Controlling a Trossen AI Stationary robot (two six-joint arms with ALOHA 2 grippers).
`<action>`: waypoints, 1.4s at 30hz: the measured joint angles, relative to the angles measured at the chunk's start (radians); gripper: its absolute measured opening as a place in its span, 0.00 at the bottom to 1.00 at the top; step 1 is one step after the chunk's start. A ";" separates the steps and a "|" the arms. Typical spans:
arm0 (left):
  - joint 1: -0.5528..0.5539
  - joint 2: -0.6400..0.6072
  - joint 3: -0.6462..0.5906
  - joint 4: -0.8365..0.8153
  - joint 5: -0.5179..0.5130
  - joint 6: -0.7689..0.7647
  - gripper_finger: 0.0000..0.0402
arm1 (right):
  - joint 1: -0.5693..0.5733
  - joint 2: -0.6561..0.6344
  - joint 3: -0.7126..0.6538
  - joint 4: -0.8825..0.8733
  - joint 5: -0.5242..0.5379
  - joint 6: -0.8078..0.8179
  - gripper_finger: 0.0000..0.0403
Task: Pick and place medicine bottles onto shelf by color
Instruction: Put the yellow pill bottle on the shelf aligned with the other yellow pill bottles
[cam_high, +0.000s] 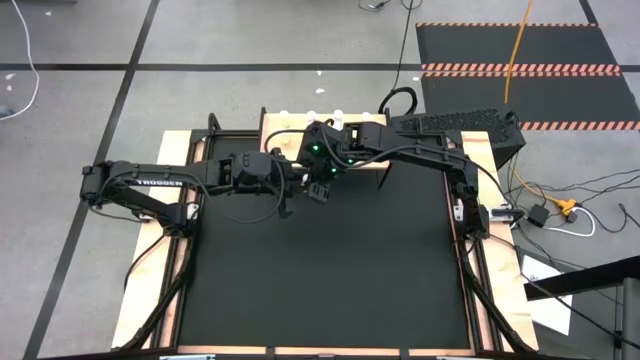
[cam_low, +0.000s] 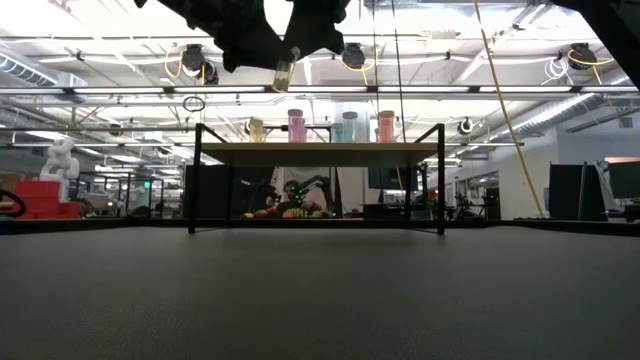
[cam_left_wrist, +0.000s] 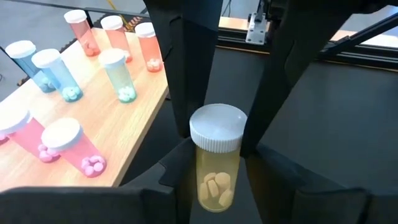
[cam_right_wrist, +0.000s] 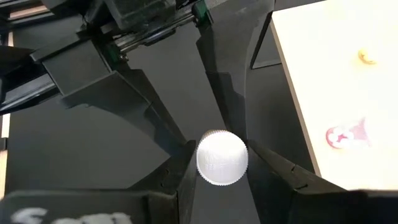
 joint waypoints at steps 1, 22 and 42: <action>0.000 0.000 0.000 0.000 0.000 0.000 0.33 | 0.000 0.000 0.000 0.000 -0.008 -0.001 0.29; -0.047 -0.005 0.000 0.000 0.046 -0.003 0.30 | -0.022 -0.001 0.000 0.000 -0.225 -0.073 0.29; -0.067 -0.003 0.001 0.023 0.103 -0.025 0.30 | -0.058 -0.019 0.001 0.122 -0.334 -0.188 0.47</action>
